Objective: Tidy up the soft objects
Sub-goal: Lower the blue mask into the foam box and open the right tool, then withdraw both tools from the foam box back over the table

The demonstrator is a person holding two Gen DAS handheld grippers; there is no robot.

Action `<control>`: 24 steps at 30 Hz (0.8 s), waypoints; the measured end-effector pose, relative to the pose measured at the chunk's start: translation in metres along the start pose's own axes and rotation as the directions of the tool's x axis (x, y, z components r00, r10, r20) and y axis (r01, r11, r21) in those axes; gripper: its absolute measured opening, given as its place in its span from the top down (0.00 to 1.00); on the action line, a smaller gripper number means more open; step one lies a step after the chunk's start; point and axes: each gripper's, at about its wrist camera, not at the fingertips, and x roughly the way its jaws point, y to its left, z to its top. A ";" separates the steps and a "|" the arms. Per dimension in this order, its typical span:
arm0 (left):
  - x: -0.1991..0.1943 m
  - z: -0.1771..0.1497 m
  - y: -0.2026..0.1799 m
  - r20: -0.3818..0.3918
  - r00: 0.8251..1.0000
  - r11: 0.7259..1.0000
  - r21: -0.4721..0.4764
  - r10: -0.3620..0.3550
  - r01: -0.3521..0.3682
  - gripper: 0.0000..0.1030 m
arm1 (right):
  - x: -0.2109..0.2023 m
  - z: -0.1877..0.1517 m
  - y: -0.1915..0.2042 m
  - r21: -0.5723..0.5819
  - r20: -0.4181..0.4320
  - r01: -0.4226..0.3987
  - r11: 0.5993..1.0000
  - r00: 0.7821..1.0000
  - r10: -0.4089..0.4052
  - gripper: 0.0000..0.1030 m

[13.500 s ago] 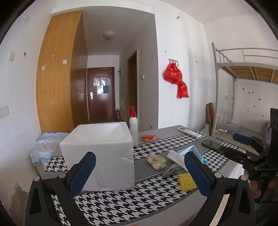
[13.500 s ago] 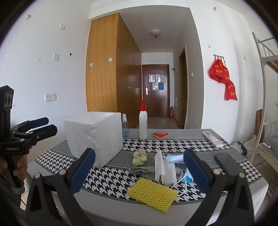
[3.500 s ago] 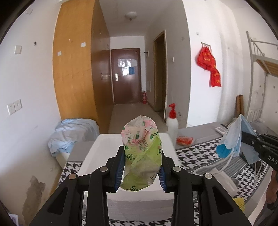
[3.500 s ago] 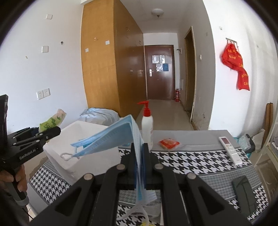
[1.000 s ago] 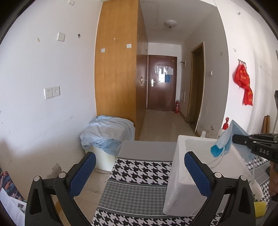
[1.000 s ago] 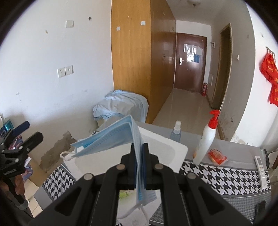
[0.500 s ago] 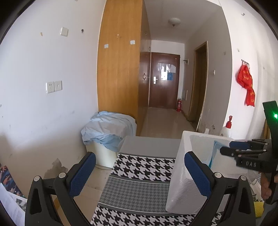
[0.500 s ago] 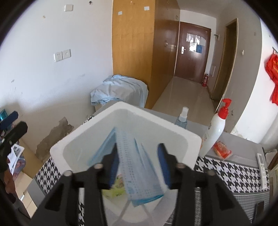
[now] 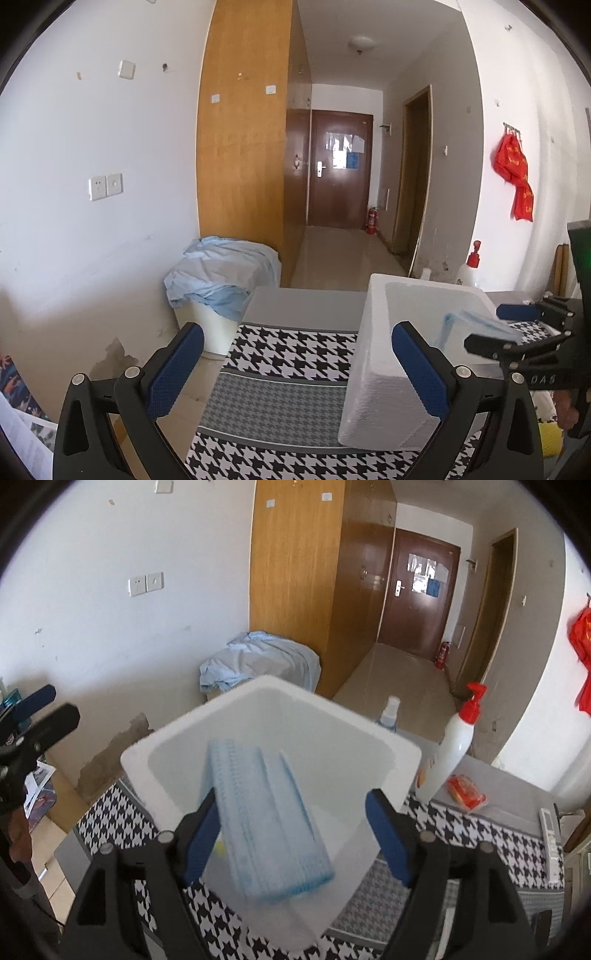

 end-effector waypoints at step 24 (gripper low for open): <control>-0.025 0.003 -0.025 0.024 0.999 0.999 0.029 -0.042 0.041 0.01 | -0.063 -0.013 -0.003 0.006 0.135 -0.013 1.000 0.991 0.012 0.21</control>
